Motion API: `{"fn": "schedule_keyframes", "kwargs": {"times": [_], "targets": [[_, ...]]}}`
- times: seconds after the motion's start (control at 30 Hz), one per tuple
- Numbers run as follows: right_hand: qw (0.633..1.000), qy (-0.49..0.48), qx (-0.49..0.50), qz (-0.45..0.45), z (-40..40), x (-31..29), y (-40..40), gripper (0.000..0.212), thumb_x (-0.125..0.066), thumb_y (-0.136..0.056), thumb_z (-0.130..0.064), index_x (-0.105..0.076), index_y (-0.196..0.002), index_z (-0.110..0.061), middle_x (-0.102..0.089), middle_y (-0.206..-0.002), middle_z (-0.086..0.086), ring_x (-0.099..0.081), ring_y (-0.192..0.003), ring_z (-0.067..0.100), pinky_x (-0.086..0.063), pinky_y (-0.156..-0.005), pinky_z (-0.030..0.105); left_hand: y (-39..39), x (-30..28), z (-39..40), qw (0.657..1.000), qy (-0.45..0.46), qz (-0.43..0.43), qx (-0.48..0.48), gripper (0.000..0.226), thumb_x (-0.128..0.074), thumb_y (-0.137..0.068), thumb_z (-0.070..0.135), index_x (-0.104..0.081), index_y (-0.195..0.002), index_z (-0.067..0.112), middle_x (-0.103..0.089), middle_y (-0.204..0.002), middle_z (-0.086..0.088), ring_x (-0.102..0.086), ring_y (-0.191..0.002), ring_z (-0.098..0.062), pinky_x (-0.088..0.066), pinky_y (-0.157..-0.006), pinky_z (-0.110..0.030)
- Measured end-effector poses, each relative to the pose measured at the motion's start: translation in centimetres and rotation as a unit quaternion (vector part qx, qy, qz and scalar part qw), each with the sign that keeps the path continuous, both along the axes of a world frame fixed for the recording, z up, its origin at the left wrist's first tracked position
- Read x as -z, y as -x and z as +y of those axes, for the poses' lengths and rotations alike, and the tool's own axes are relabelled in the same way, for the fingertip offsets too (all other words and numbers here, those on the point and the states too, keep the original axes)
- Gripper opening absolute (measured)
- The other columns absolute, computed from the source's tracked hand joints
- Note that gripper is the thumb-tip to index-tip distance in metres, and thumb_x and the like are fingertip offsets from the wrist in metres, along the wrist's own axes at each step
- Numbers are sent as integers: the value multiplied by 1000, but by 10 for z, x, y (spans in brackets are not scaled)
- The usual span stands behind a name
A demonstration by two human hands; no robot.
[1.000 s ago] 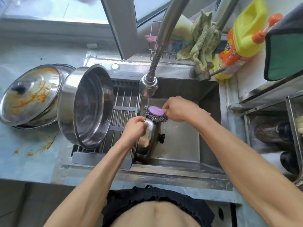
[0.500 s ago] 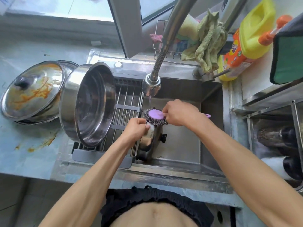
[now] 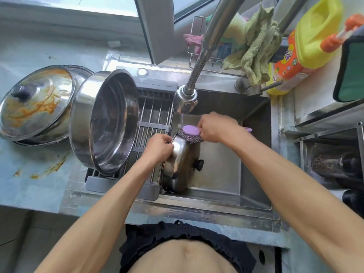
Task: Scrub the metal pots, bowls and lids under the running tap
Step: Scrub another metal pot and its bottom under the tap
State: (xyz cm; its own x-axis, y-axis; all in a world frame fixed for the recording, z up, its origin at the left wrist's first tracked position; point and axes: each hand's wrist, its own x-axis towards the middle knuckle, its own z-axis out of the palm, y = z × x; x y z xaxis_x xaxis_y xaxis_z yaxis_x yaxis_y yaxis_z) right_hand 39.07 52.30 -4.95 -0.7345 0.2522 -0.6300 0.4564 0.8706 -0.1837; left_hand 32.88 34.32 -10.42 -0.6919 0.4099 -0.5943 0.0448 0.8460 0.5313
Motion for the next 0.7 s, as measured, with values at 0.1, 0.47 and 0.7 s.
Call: {"fn": "schedule_keyframes", "kwargs": {"times": [0.1,0.47,0.7], "targets": [[1000,-4,23,0,8,5,2,43,-47,-93,-57,-60,-86,-16,-60,-89,5,-56,-72,31,-51,-72,36,4,-7,-3,997,53,-3,53,11,-66,-81,3,-76,-83,4,-71,-78,-8,-65,-80,-23,-42,-62,-26],[1000,-2,16,-6,-1,5,14,36,-46,-96,-46,-58,-86,-14,-56,-86,6,-56,-69,27,-48,-68,37,3,-13,-5,995,71,2,77,7,-70,-80,6,-75,-84,5,-73,-84,-11,-66,-85,-25,-55,-73,-32],[1000,-16,19,4,-12,8,12,21,-49,-96,-34,-54,-91,-15,-55,-91,5,-54,-78,32,-44,-70,37,3,-10,-2,997,63,4,45,14,-64,-84,2,-68,-72,9,-67,-78,-11,-62,-82,-27,-42,-68,-26]]}}
